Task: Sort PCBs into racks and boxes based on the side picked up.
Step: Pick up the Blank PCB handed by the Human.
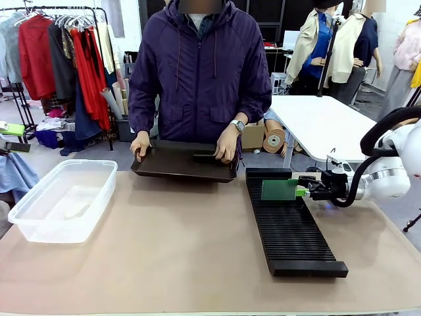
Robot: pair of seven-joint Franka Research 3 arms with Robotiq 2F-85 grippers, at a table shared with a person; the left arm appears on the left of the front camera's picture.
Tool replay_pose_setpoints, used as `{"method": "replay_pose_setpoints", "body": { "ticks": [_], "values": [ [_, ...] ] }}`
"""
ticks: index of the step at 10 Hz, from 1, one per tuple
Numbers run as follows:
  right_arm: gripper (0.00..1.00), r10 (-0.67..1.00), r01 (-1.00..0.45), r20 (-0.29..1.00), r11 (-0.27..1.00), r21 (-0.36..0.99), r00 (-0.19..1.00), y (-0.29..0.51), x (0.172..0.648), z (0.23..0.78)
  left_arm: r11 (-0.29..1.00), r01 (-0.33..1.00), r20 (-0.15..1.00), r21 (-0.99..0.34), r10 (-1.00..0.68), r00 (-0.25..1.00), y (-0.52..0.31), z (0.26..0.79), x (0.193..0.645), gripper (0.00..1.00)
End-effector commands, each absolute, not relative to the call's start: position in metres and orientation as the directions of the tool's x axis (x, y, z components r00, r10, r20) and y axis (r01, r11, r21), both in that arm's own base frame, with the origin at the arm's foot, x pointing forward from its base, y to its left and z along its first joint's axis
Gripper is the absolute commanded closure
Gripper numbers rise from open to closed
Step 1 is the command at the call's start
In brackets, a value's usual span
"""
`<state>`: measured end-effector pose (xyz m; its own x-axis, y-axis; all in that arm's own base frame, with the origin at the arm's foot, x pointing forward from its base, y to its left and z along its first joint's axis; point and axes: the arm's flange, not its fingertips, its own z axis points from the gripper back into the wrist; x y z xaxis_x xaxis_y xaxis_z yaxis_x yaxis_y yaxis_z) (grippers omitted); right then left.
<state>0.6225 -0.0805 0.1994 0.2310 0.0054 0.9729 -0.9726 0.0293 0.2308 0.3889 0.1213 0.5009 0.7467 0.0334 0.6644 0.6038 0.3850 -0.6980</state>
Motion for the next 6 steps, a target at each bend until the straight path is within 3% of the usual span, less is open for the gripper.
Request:
{"method": "replay_pose_setpoints", "body": {
  "ticks": [1,6],
  "values": [
    [0.00,0.003,-0.973,0.974,0.025,0.228,0.228,-0.0800,0.6227,0.2013,0.382,0.601,0.661,-0.703,0.038,0.749,0.1208,0.5027,0.3880,0.00],
    [0.00,0.003,-0.973,0.974,0.025,0.228,0.228,-0.0800,0.6227,0.2013,0.382,0.601,0.661,-0.703,0.038,0.749,0.1208,0.5027,0.3880,0.00]
  ]
}}
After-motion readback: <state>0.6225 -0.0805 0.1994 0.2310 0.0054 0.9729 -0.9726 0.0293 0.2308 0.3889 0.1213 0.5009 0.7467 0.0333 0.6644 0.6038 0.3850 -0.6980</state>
